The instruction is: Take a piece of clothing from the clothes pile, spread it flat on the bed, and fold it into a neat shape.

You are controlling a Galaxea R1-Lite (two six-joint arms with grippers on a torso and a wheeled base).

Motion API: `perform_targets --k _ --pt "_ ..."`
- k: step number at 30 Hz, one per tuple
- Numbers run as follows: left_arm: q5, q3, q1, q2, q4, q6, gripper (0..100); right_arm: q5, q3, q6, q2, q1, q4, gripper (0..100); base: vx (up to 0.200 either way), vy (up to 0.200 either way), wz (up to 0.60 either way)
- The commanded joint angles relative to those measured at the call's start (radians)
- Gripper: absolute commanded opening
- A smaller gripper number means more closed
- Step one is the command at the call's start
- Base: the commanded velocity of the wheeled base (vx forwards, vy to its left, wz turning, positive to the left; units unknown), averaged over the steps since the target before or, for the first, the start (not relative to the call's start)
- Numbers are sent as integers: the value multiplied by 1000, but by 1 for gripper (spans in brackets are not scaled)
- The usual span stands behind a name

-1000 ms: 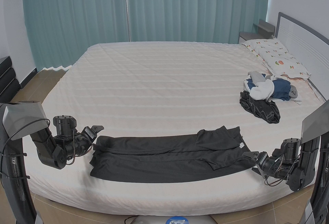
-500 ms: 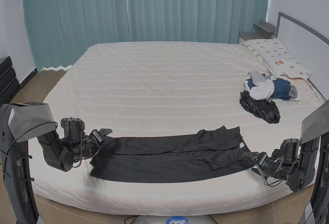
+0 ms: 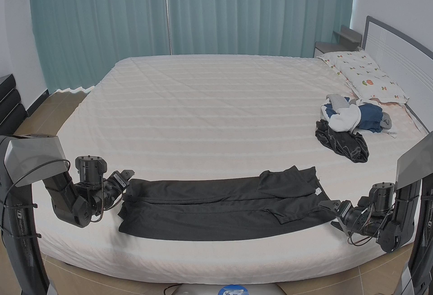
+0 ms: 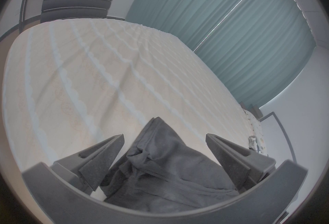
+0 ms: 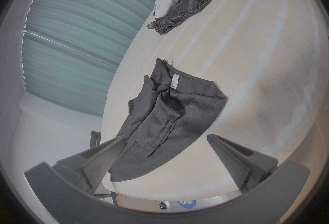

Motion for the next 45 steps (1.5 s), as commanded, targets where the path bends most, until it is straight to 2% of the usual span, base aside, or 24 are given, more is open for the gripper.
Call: perform_targets --k 1,4,11,17,26,32,34,40,45 --pt "0 -51 -14 -19 -3 -53 100 0 -3 0 3 -1 -10 100 0 0 0" --pt "-9 -91 -38 -4 -3 -128 100 0 -3 -1 9 -1 -10 100 0 0 0" --pt "-12 -139 -67 93 3 -139 100 0 -3 -3 11 3 -10 100 0 0 0" --pt "-9 -39 -88 105 -5 15 100 0 -3 -4 15 4 -12 100 0 0 0" --pt "25 -1 -94 105 -1 38 100 -1 -1 -4 15 4 -12 100 0 0 0" --pt "28 -1 -82 35 -3 7 100 -1 0 -4 14 3 -12 100 0 0 0" --pt "25 -4 -61 -25 0 -36 100 -1 0 -4 12 4 -12 100 0 0 0" --pt "19 -17 -27 -77 14 -33 100 -1 -1 -3 12 3 -12 100 0 0 0" --pt "5 -140 -5 -31 31 -25 100 -1 -1 -4 14 4 -12 100 0 0 0"
